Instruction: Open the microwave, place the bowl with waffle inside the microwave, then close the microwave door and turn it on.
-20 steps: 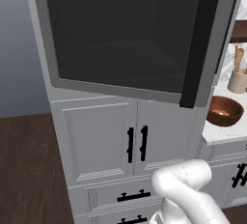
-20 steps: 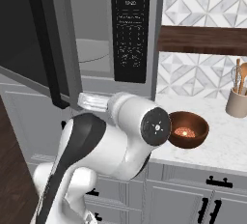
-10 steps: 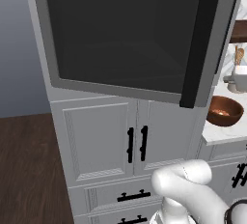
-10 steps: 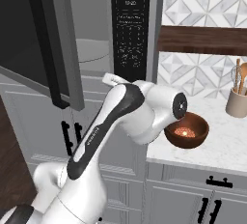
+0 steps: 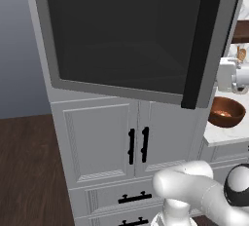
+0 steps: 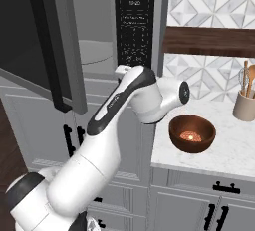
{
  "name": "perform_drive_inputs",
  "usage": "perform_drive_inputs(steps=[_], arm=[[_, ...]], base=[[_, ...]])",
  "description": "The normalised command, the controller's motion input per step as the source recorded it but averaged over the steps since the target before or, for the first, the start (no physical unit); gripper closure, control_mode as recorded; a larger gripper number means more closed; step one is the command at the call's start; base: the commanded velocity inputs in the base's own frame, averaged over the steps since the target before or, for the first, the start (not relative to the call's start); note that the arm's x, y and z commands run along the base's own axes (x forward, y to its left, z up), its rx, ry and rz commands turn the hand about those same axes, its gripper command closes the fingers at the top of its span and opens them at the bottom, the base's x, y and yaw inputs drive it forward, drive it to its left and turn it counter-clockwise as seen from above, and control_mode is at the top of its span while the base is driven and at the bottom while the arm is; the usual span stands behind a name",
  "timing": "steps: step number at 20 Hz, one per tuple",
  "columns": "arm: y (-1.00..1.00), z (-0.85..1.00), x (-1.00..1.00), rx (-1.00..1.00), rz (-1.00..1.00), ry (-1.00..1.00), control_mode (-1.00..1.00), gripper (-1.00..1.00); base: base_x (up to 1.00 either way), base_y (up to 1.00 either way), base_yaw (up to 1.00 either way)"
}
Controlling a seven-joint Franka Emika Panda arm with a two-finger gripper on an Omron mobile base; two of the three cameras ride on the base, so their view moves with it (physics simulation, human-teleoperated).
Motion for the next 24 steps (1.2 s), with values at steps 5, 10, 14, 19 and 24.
perform_drive_inputs(steps=[5, 10, 14, 19, 24], arm=[[0.15, -0.32, 0.90, 0.12, 0.00, 0.10, -1.00, 1.00], [0.49, -0.17, 0.41, 0.06, 0.05, 0.01, -1.00, 1.00], [0.94, -0.01, -0.01, 0.00, 0.14, 0.00, -1.00, 1.00], [1.00, -0.06, -0.06, 0.00, 0.15, -0.01, -1.00, 1.00], [1.00, 0.00, -0.47, 0.00, 0.14, -0.06, -1.00, 1.00]], base=[[0.00, 0.00, 0.00], [0.00, 0.00, 0.00], [0.00, 0.00, 0.00], [0.00, 0.00, 0.00], [0.00, 0.00, 0.00]])
